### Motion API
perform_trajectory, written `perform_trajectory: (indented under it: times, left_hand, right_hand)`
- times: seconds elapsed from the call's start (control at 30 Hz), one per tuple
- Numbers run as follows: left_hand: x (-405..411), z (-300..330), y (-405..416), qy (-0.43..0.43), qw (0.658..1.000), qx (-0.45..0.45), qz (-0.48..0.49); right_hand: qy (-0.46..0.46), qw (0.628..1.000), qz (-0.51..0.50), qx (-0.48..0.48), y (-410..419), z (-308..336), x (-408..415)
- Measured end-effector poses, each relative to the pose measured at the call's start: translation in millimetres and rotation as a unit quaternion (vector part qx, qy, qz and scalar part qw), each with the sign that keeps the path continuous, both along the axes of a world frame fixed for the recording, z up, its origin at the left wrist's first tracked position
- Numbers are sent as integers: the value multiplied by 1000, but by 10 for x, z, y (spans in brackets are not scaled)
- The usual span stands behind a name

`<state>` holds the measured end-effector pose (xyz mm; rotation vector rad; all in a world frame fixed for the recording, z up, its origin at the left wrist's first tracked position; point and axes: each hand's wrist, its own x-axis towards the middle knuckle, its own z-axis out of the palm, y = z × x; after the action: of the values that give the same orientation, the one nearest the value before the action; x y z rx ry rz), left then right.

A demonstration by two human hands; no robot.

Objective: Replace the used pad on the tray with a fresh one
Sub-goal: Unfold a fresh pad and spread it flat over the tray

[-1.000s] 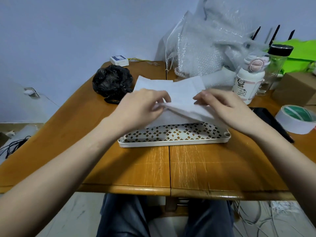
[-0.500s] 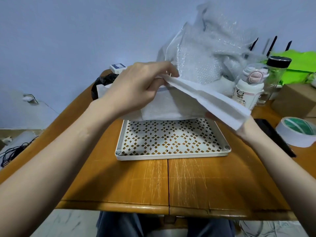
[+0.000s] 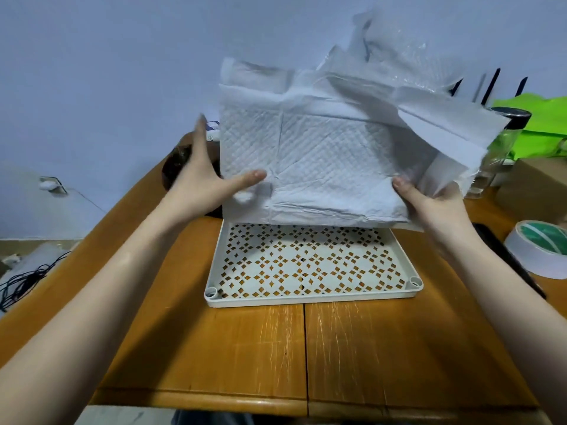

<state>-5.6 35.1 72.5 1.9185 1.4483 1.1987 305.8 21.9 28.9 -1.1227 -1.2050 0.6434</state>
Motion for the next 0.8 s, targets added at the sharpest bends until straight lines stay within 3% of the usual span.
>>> perform_trajectory:
  times: [0.1,0.3,0.43,0.57,0.8]
  left_hand:
    - [52,-209,27,-33,993,-83,-80]
    - [68,-465,181,-99,993,-48,-41]
    - [96,-537,273,-48,999,-18,-17]
    - [159,-664,324,35,999,11,20]
    - [47,-938,453,98,985,-122,73]
  right_hand:
    - [-11,1000,9,-9,30,3,-42]
    - [-32,999,23,-19,73,-11,-51]
    - [-84,993,18,-83,147,-114,0]
    - [-136,987,-14,-86,197,-227,-72]
    - [-294,937,-44,-182,361,-500,-166]
